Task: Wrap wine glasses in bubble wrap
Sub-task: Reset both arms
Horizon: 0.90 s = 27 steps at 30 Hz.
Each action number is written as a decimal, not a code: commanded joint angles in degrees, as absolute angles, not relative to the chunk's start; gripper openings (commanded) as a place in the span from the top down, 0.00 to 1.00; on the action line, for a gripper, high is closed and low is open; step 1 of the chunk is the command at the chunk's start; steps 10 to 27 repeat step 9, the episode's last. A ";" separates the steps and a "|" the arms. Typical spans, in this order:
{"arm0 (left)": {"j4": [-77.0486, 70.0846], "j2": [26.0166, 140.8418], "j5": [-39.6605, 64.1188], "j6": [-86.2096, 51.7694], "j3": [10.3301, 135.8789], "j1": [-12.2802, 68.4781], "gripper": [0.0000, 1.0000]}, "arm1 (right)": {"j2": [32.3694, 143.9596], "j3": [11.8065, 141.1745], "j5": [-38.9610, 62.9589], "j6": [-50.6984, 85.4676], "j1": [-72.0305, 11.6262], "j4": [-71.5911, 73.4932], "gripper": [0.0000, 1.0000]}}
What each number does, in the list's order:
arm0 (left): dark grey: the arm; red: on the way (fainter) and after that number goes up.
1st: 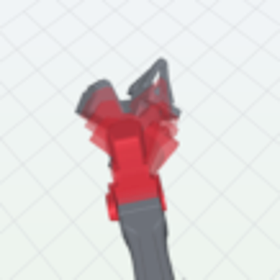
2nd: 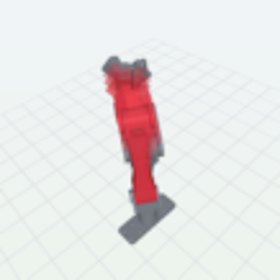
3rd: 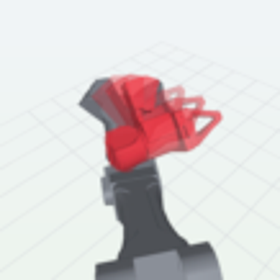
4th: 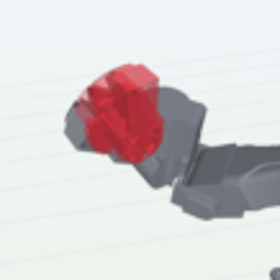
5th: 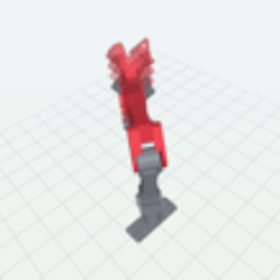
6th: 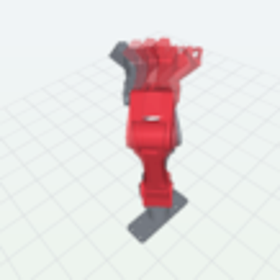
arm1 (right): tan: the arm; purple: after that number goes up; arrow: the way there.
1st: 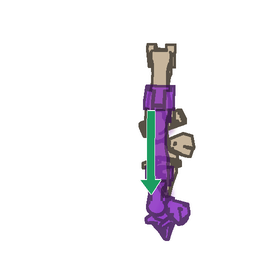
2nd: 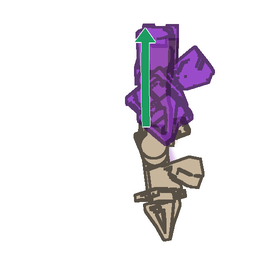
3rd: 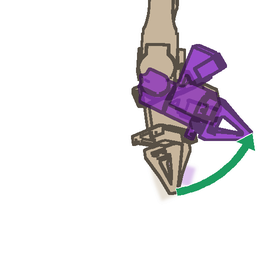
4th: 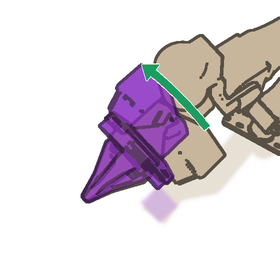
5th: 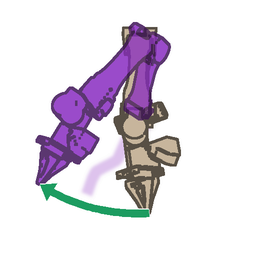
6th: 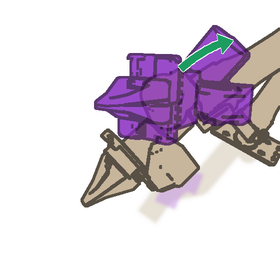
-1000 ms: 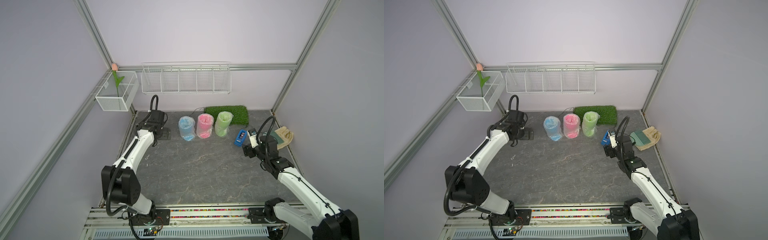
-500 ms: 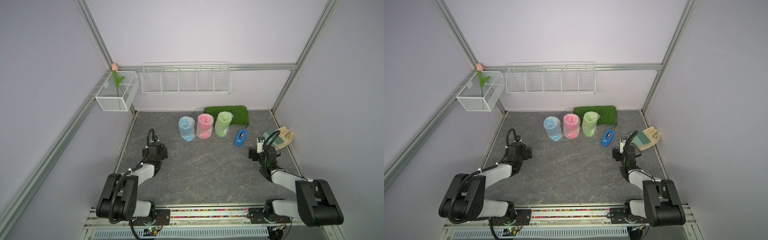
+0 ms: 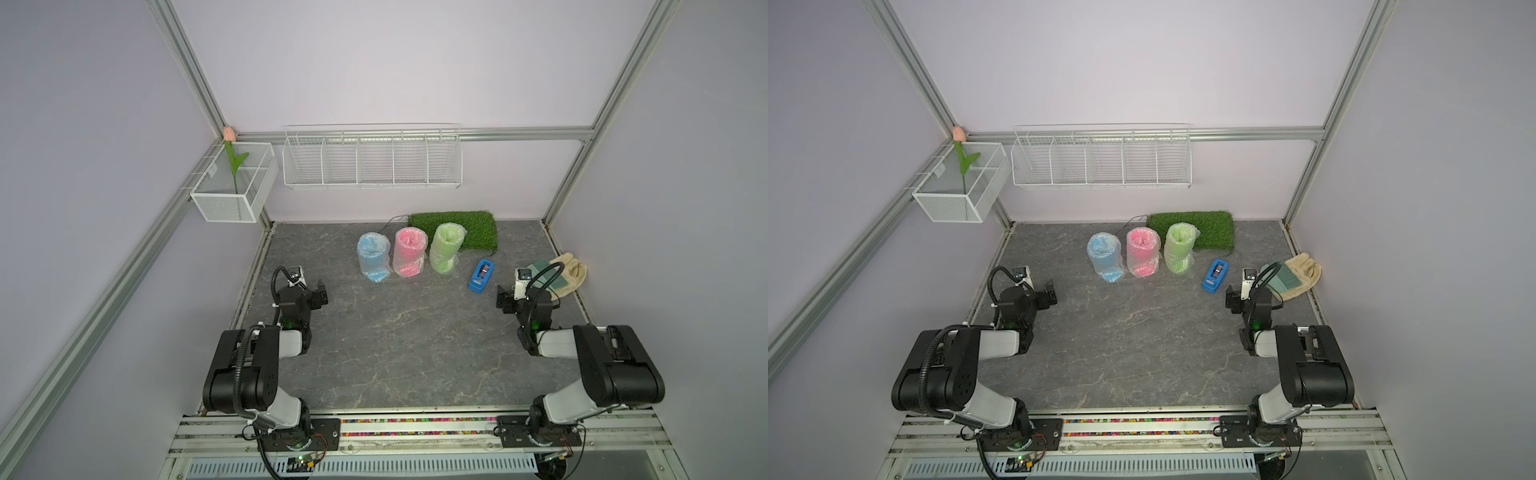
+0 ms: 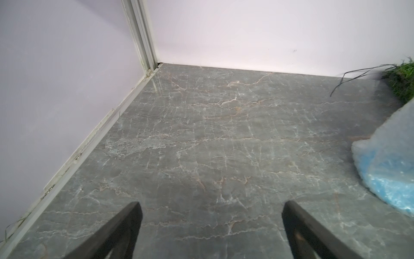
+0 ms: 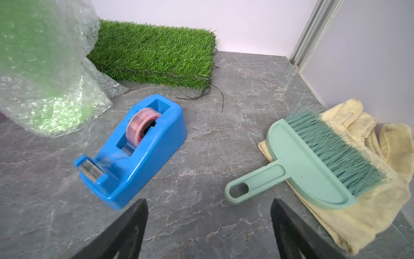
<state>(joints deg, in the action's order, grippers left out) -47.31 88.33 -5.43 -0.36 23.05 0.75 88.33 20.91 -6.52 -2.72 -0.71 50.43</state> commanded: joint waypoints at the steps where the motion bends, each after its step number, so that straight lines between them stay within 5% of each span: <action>1: -50.92 88.70 -3.87 -0.33 22.69 0.67 0.01 | 87.96 21.36 -6.37 -1.98 -0.50 51.52 0.11; 27: -50.74 88.66 -3.82 -0.31 22.80 0.68 0.00 | 87.89 20.84 -6.65 -1.96 -0.49 52.28 0.11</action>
